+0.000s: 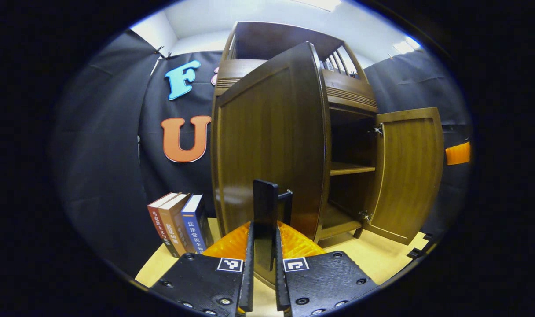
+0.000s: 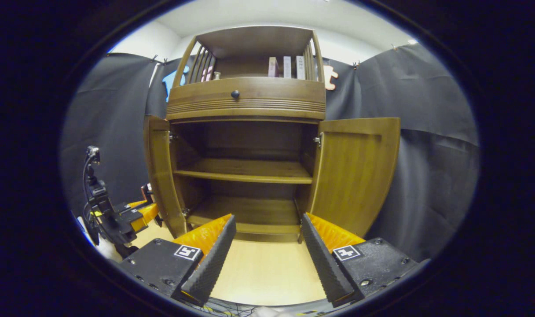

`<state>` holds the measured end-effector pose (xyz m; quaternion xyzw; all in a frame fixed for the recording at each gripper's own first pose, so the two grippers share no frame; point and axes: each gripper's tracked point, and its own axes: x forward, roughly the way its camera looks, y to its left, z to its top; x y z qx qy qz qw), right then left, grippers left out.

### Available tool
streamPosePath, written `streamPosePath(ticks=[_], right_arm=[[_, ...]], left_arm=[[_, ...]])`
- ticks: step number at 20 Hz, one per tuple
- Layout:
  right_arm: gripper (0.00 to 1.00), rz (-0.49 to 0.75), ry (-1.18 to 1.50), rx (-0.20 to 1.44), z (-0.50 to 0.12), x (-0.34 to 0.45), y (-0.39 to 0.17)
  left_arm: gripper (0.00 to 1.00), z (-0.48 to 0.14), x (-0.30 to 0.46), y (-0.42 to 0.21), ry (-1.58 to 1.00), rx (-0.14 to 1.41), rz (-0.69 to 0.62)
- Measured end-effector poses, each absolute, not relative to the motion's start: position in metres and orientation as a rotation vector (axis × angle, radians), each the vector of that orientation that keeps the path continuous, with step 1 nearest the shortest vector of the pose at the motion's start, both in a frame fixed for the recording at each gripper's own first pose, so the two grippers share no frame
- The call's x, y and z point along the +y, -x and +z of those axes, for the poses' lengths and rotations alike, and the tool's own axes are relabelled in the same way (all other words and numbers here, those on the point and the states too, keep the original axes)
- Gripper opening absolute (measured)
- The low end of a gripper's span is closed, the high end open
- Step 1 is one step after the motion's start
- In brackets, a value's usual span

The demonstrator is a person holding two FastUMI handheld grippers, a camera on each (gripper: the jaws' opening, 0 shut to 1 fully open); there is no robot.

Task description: Open the right door of the double-door shoe cabinet with the right hand, and open the left door with the left hand.

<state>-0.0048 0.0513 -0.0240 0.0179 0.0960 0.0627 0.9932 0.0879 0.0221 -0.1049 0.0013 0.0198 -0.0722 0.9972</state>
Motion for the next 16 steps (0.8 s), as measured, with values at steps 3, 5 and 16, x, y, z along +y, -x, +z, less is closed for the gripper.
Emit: streamPosePath(ticks=[3, 5, 16], right_arm=[[0.95, 0.149, -0.040, 0.199, -0.027, 0.062, 0.007], [0.95, 0.160, -0.041, 0.200, -0.027, 0.067, 0.009], [0.95, 0.195, -0.035, 0.192, -0.024, 0.080, 0.013]], left_arm=[[0.11, -0.105, 0.047, -0.081, 0.009, 0.041, -0.117], [0.02, -0.107, 0.071, -0.076, 0.011, 0.042, -0.055], [0.00, -0.102, 0.134, -0.072, 0.015, 0.023, -0.068]])
